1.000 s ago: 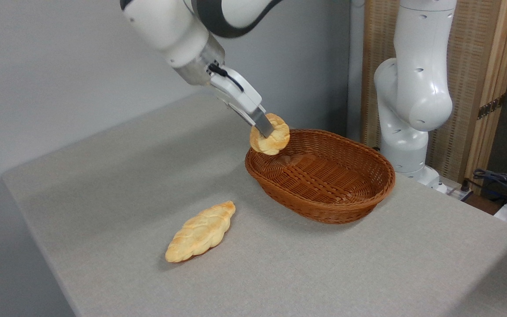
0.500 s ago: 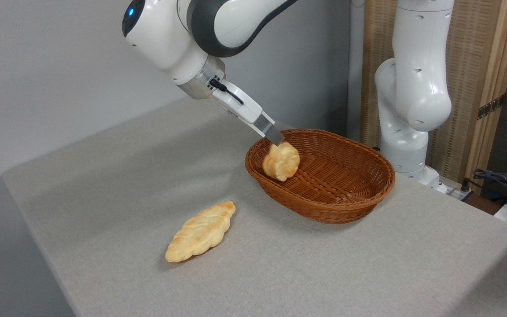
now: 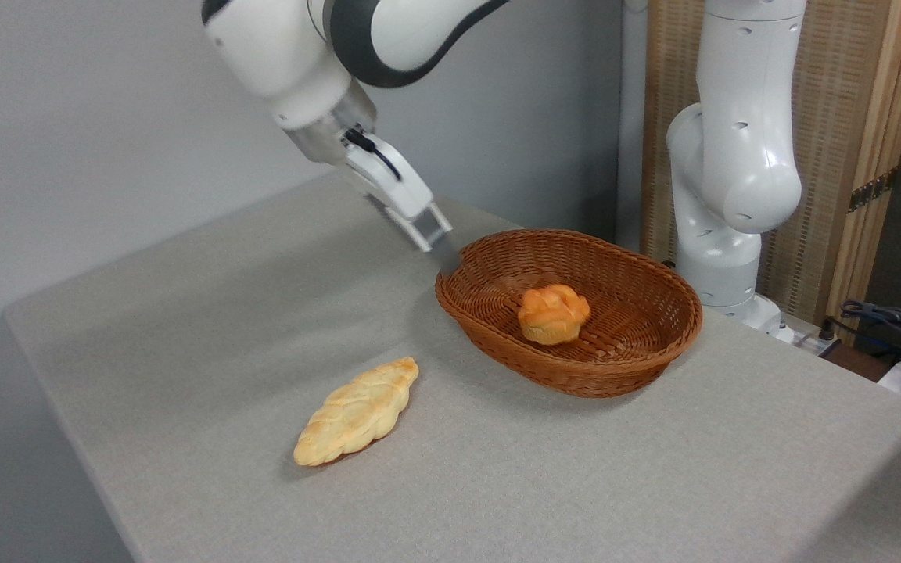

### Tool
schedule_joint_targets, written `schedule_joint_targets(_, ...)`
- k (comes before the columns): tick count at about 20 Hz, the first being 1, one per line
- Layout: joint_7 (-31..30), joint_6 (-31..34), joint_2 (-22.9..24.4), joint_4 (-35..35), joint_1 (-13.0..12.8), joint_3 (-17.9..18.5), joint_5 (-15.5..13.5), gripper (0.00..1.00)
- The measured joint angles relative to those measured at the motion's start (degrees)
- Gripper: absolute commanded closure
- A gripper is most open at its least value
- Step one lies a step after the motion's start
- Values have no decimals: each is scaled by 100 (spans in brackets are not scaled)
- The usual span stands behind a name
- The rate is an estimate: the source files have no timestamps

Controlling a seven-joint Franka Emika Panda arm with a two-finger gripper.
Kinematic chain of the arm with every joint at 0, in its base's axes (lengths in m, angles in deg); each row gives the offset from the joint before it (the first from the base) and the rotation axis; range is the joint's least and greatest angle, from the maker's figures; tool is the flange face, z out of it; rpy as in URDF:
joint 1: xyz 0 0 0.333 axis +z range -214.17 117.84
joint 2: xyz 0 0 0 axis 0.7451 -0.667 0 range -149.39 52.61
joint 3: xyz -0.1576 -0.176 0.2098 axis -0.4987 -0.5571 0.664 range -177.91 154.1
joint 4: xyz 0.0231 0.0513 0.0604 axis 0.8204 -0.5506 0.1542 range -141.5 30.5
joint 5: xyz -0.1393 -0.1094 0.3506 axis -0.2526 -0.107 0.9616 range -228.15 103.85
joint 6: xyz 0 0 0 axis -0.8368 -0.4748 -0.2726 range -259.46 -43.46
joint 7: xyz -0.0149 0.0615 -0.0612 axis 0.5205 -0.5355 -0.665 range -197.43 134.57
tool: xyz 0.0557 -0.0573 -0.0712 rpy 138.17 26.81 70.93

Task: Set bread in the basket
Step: 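Lower the bun into the basket, open the gripper and withdraw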

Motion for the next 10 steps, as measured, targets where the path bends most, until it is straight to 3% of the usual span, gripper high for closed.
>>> schedule_joint_targets(6,0,-1352,9,180,51,40,454,0)
schedule_joint_targets(10,0,-2069,-14,180,220,59,506,0)
